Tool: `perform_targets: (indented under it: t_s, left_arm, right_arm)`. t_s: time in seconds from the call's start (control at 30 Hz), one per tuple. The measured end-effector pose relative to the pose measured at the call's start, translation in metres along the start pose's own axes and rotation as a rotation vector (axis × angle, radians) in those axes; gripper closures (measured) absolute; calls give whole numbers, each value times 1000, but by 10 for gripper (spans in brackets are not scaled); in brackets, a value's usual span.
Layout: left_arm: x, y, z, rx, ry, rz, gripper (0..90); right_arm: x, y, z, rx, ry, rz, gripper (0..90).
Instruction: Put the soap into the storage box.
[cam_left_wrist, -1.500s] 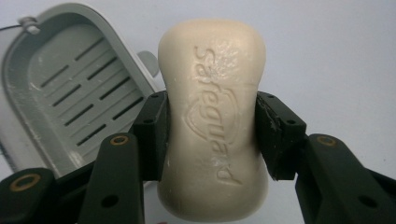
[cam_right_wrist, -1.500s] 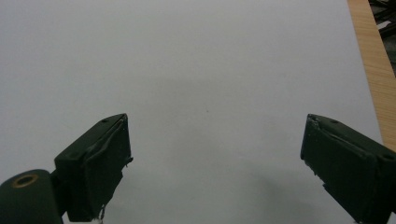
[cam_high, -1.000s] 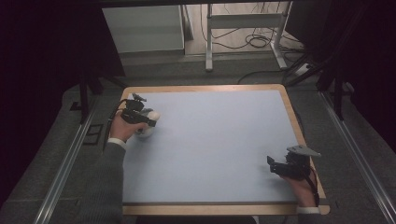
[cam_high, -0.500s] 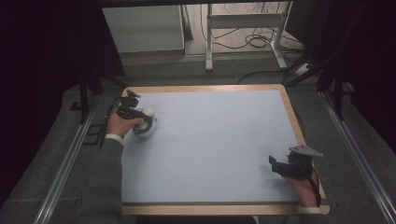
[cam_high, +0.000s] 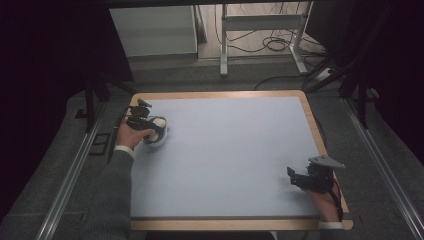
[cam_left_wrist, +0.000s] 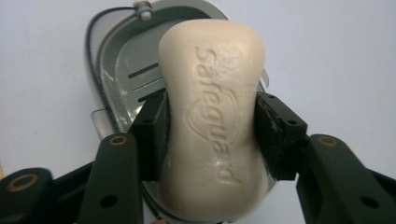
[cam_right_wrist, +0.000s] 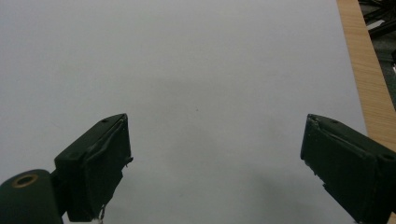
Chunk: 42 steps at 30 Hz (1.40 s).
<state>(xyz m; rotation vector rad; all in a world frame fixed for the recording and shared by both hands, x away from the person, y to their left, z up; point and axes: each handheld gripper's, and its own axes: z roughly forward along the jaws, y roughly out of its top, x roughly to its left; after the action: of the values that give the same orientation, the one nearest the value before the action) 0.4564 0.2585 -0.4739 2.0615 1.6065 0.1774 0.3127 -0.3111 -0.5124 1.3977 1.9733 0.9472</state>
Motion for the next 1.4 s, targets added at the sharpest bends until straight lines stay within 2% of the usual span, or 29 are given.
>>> perform_targets:
  t_s: [0.07, 0.17, 0.33, 0.5, 0.67, 0.77, 0.87, 1.13, 1.4]
  left_arm:
    - [-3, 0, -5, -6, -18, 17, 434]
    - [-10, 1, -14, -33, -24, 37, 421]
    - [-21, 1, -26, -58, -21, 74, 400]
    - [-28, -2, -32, -66, -22, 94, 384]
    - [-37, -9, -37, -88, -53, 115, 365]
    - [-45, -14, -40, -96, -69, 147, 361]
    - [-54, -18, -42, -104, -102, 181, 352]
    - [-77, -32, -39, -129, -112, 248, 341]
    - [-93, -52, -26, -109, -146, 292, 324]
  right_arm:
    - [0, 0, 0, 2, -1, 0, 85]
    - [0, 0, 1, 5, -1, 0, 85]
    - [2, 0, 1, 2, 2, -5, 85]
    - [2, 0, 1, 6, 3, -5, 85]
    - [3, 0, 1, 5, 3, -5, 85]
    - [2, -1, 1, 4, 2, -6, 85]
    - [2, 0, 1, 4, 1, -6, 85]
    - [3, -1, 1, 7, -1, -7, 85]
    - [3, 0, 0, -3, -6, -4, 85]
